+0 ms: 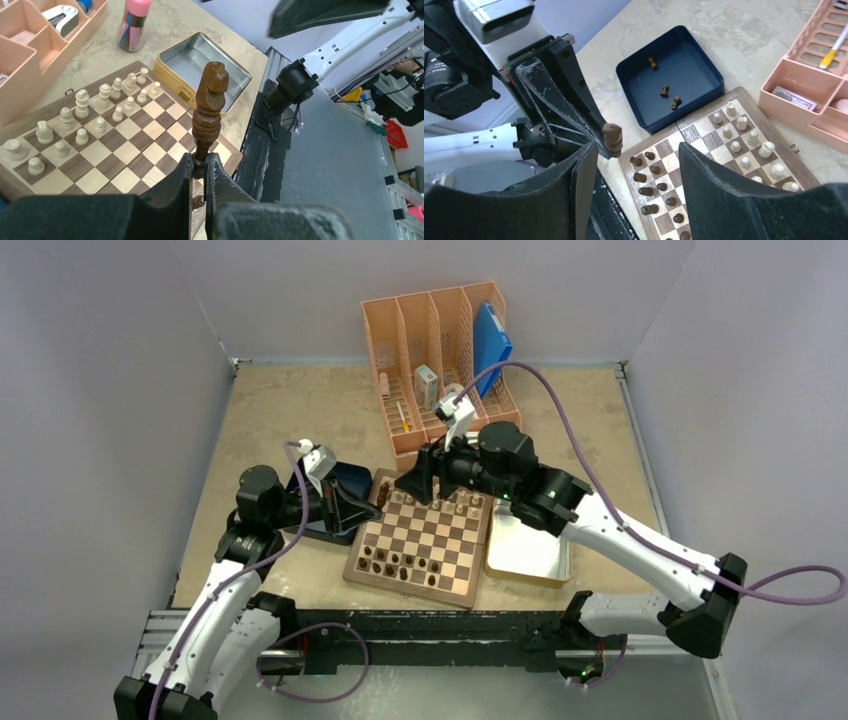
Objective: Set up the chess pieces on the board
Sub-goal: Pick up the chess piece from the storage box, then place the chess piece on the chessboard.
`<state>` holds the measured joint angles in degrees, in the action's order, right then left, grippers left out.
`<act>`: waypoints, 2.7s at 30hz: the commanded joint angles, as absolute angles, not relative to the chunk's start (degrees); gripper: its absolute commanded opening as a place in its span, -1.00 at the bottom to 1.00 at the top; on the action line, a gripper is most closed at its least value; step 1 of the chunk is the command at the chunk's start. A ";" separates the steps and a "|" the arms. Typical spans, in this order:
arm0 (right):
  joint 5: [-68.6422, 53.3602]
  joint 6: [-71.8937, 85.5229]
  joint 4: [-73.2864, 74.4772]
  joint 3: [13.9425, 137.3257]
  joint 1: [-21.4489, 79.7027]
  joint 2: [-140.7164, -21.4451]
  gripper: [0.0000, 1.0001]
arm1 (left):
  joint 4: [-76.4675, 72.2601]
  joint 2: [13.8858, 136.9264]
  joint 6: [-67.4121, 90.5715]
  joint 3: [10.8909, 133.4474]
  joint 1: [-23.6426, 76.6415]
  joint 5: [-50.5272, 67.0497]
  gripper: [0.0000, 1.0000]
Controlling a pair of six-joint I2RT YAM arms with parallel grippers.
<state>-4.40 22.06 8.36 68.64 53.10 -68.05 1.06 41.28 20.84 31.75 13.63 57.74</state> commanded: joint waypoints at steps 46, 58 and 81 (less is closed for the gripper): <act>-13.84 14.98 1.87 70.36 52.45 -74.47 -0.64 | -1.88 39.96 19.72 30.85 14.24 57.02 -1.00; 1.46 19.45 1.08 63.41 52.54 -68.23 -0.75 | 4.26 46.37 23.27 33.80 14.24 50.47 -1.00; 31.90 53.61 18.70 45.83 75.26 -67.87 -0.75 | 17.56 42.58 16.94 38.79 14.16 24.63 -1.00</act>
